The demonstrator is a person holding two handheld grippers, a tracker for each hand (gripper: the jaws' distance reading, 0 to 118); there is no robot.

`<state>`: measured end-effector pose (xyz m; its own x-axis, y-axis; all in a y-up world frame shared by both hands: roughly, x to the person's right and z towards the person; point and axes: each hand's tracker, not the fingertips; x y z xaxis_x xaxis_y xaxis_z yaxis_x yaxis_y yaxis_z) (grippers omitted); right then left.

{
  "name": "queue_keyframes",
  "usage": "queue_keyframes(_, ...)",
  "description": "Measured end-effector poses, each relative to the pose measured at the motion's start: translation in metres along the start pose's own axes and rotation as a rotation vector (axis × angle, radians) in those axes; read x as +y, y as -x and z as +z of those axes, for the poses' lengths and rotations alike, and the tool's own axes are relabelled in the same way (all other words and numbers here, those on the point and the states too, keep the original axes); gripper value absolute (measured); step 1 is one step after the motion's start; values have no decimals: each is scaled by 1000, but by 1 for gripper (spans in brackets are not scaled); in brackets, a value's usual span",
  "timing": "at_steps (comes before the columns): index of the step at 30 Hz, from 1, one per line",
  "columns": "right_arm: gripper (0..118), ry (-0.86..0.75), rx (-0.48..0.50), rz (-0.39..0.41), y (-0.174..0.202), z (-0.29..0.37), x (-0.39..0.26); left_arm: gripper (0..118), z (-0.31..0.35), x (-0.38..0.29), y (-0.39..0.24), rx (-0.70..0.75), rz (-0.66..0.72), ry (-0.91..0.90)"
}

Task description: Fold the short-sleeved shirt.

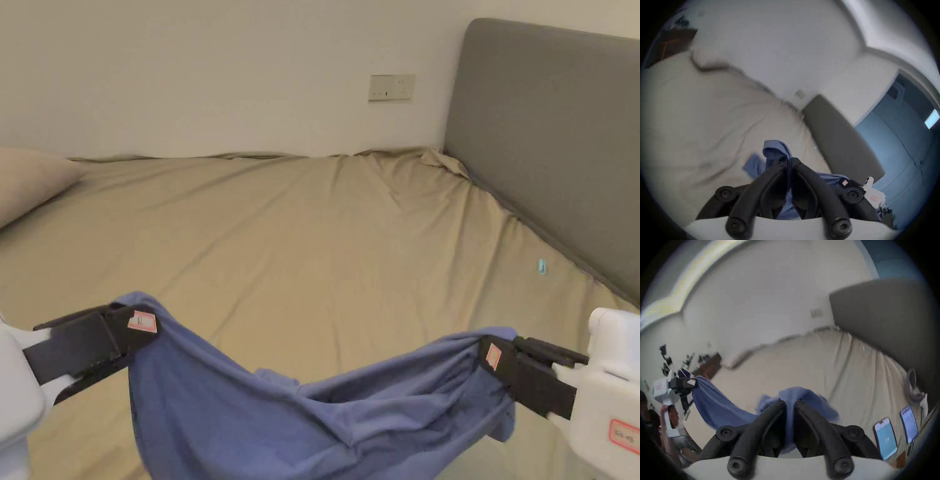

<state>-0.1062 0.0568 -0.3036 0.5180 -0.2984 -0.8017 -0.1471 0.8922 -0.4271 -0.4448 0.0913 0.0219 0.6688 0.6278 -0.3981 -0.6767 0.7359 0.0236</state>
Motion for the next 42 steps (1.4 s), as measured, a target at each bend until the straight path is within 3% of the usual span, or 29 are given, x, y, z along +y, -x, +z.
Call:
queue_keyframes(5, 5, -208, 29, 110, 43, 48, 75, 3, 75, 64, -71, 66, -249, -207)
queue_keyframes(7, 5, -263, -4, 185, 63, 61, 107, 4, 96, 87, -98, 138, -372, -284)
queue_keyframes(10, 5, -328, 5, 230, 81, 68, 149, 3, 107, 120, -120, 119, -401, -308)
queue_keyframes(12, 5, -343, 28, 232, 89, 63, 180, 3, 101, 147, -128, 141, -421, -323)
queue_keyframes(16, 5, -354, 26, 252, 103, 26, 257, 3, 73, 221, -143, 320, -524, -356)
queue_keyframes(21, 5, -301, 46, 219, 116, -54, 346, 3, 17, 310, -140, 345, -488, -341)
queue_keyframes(26, 5, -283, -25, 233, 129, -137, 388, 4, -52, 352, -127, 427, -475, -363)
queue_keyframes(31, 5, -214, -69, 268, 122, -211, 364, 3, -124, 347, -67, 529, -526, -297)
queue_keyframes(33, 6, -152, -95, 279, 105, -249, 327, 3, -154, 322, -25, 534, -496, -211)
queue_keyframes(37, 5, 14, -105, 226, 59, -319, 230, 3, -216, 242, 77, 580, -436, -52)
queue_keyframes(42, 5, 239, -137, 145, 1, -374, 60, 4, -254, 98, 195, 544, -160, 198)
